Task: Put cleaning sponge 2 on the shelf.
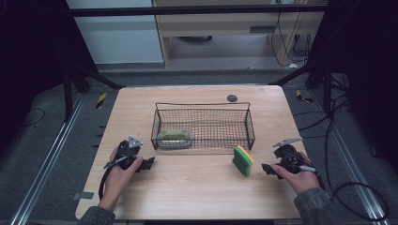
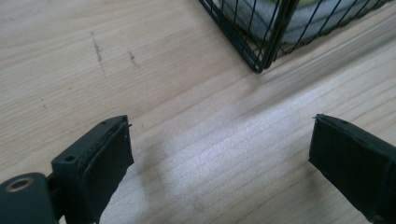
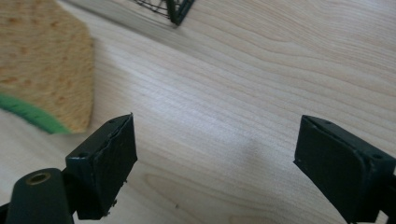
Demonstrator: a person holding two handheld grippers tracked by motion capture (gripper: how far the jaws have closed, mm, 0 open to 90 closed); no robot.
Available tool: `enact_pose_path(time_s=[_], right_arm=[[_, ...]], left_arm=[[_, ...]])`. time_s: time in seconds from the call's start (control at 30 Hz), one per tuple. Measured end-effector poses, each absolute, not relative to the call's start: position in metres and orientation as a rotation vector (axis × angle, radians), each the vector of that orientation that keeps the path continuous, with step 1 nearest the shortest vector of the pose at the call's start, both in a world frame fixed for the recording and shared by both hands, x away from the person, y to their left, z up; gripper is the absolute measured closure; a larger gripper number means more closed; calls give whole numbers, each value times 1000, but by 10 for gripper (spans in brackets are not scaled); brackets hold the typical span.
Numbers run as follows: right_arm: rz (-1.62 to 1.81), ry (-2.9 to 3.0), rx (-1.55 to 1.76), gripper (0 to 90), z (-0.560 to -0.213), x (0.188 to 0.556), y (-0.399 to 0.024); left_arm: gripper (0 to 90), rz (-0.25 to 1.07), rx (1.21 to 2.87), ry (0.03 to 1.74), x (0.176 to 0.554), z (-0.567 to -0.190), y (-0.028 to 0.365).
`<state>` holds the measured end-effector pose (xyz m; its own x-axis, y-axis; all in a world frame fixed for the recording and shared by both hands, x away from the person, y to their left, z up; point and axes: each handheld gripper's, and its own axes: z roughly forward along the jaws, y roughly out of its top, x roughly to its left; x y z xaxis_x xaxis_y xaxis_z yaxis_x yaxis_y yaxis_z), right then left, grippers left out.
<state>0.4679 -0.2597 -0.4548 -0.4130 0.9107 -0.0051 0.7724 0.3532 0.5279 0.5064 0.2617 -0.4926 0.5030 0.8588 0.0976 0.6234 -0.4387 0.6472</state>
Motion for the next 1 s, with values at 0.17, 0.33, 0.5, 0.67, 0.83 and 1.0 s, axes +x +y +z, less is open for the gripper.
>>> enact_pose_path(time_s=[0.17,0.33,0.5,0.67,0.83,1.0], right_arm=[[649,2349,1476,154,-433,470,-257],[662,2373,1478,192,-412,468,-255],[644,2380,1475,199,-401,469,-253],[657,2368,1462,187,-387,471,-253],[659,2383,1449,186,-376,473,-249],[668,2400,1399,204,-366,475,-233]], left_arm=[[22,509,2178,1251,509,-499,268],[0,500,2153,1213,510,-504,274],[0,511,2117,1189,509,-507,276],[0,519,2104,1187,508,-508,277],[0,519,2102,1188,508,-508,276],[0,520,2101,1189,508,-508,276]])
